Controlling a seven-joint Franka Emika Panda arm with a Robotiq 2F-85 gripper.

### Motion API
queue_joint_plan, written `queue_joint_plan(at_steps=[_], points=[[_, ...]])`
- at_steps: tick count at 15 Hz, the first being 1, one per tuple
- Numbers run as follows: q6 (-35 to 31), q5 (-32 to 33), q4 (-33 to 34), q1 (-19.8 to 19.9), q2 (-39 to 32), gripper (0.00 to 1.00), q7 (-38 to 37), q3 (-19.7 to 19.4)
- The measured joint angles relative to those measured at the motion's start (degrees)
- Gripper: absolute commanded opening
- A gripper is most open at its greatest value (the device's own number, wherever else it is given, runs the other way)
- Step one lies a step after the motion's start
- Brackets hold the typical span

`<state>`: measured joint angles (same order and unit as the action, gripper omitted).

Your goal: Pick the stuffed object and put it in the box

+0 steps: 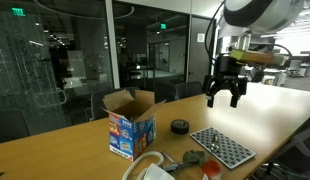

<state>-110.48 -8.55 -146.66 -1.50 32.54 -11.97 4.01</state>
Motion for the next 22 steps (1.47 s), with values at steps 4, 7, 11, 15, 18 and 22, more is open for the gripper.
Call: queue_joint_plan(at_steps=[4,7,11,15,18,22], points=[[-7.01,-0.39,0.14,0.03,-9.23,1.00,-15.43,5.96],[-13.82,-0.40,-0.88,-0.17,-16.36,1.00,-19.02,7.67],[-26.64,0.14,-3.93,-1.12,-25.34,1.00,-18.27,7.83],[-35.83,3.04,-5.81,-1.44,-33.79,1.00,-15.42,6.65],[-38.83,6.50,-5.89,-1.44,-38.56,1.00,-13.22,3.89],[-41.16,9.71,-5.41,-1.43,-43.00,1.00,-9.57,-0.26]])
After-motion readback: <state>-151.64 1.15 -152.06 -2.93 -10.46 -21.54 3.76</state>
